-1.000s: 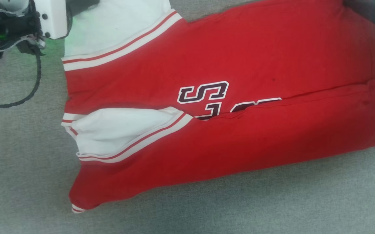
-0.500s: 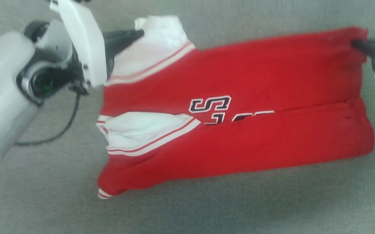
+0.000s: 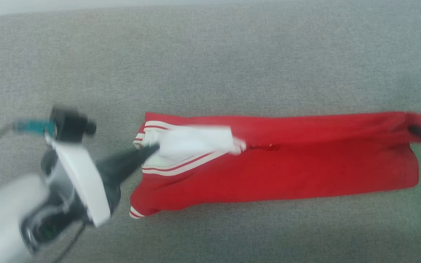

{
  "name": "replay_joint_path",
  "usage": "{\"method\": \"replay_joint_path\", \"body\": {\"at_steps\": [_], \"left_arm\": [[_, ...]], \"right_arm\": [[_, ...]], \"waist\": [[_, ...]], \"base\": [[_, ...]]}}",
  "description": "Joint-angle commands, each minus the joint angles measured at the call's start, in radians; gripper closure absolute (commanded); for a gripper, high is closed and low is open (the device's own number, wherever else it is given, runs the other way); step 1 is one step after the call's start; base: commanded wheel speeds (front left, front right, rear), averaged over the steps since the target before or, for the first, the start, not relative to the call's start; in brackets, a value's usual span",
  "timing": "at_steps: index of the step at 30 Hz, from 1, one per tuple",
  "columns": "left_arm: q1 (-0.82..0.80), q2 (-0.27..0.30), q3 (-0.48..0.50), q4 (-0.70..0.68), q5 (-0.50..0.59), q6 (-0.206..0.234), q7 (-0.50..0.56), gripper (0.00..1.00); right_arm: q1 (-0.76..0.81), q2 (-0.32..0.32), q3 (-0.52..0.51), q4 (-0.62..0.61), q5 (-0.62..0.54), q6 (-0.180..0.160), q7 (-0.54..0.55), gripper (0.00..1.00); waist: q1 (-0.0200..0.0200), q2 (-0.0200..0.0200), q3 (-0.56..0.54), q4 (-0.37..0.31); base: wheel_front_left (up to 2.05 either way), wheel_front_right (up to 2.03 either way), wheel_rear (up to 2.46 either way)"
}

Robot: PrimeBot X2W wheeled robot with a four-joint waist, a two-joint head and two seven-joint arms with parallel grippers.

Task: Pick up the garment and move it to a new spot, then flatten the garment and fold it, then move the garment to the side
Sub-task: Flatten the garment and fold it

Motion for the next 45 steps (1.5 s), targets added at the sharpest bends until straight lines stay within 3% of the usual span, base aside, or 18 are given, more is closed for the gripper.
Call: {"method": "replay_joint_path", "body": {"at_steps": [1, 5, 16, 17, 18, 19, 20, 22, 23, 26, 30, 40, 41, 45], "left_arm": [[0.025, 0.0, -0.004, -0.006, 0.003, -0.002, -0.022, 1.0], [0.11, 0.002, -0.04, 0.001, 0.025, -0.002, -0.093, 1.0], [0.144, -0.124, -0.094, 0.235, 0.154, -0.002, -0.205, 1.0], [0.141, -0.136, -0.095, 0.246, 0.155, -0.002, -0.214, 1.0], [0.14, -0.146, -0.091, 0.258, 0.16, -0.002, -0.225, 0.87], [0.143, -0.156, -0.089, 0.267, 0.164, -0.002, -0.233, 0.72], [0.146, -0.164, -0.087, 0.27, 0.169, -0.002, -0.24, 0.62], [0.164, -0.176, -0.073, 0.28, 0.162, -0.002, -0.254, 0.07], [0.173, -0.181, -0.067, 0.281, 0.169, -0.002, -0.259, 0.0], [0.203, -0.199, -0.019, 0.285, 0.183, -0.002, -0.268, 0.0], [0.298, -0.254, 0.162, 0.3, 0.241, -0.001, -0.269, 0.0], [0.523, -0.463, 0.571, 0.351, 0.552, 0.0, -0.269, 0.0], [0.523, -0.463, 0.571, 0.351, 0.552, 0.0, -0.269, 0.0], [0.579, -0.531, 0.729, 0.345, 0.727, -0.001, -0.269, 0.0]], "right_arm": [[0.026, -0.003, -0.005, -0.014, 0.001, 0.0, -0.016, 1.0], [0.125, -0.001, -0.038, -0.043, 0.003, 0.0, -0.065, 1.0], [0.131, 0.076, -0.044, 0.008, -0.087, 0.0, -0.201, 1.0], [0.129, 0.076, -0.039, 0.011, -0.092, 0.0, -0.207, 0.88], [0.127, 0.075, -0.038, 0.015, -0.096, 0.0, -0.214, 0.59], [0.129, 0.072, -0.037, 0.02, -0.097, 0.0, -0.217, 0.1], [0.132, 0.067, -0.037, 0.021, -0.095, 0.0, -0.219, 0.0], [0.143, 0.058, -0.049, 0.028, -0.086, 0.0, -0.225, 0.0], [0.15, 0.055, -0.057, 0.027, -0.079, 0.0, -0.223, 0.0], [0.171, 0.043, -0.095, 0.029, -0.046, 0.0, -0.218, 0.0], [0.2, 0.047, -0.136, 0.059, -0.019, 0.0, -0.201, 0.0], [0.22, 0.106, -0.173, 0.196, 0.004, 0.0, -0.094, 0.0], [0.22, 0.106, -0.173, 0.196, 0.004, 0.0, -0.094, 0.0], [0.218, 0.134, -0.178, 0.248, -0.001, 0.0, -0.033, 0.0]], "waist": [[0.0, 0.0, 0.002, -0.001], [0.0, 0.0, 0.017, -0.004], [0.0, 0.0, 0.036, -0.012], [0.0, 0.0, 0.033, -0.011], [0.0, 0.0, 0.03, -0.009], [0.0, 0.0, 0.023, -0.007], [0.0, 0.0, 0.017, -0.003], [0.0, 0.0, 0.004, 0.004], [0.0, 0.0, -0.001, 0.008], [0.0, 0.0, -0.017, 0.027], [0.0, 0.0, -0.033, 0.06], [0.0, 0.0, -0.051, 0.146], [0.0, 0.0, -0.051, 0.146], [0.0, 0.0, -0.055, 0.16]], "base": [[0.0, 0.0, 0.0], [0.0, 0.0, 0.0], [0.0, 0.0, 0.0], [0.0, 0.0, 0.0], [0.0, 0.0, 0.0], [0.0, 0.0, 0.0], [0.0, 0.0, 0.0], [0.0, 0.0, 0.0], [0.0, 0.0, 0.0], [0.0, 0.0, 0.0], [0.0, 0.0, 0.0], [0.0, 0.0, 0.0], [0.0, 0.0, 0.0], [0.0, 0.0, 0.0]]}}
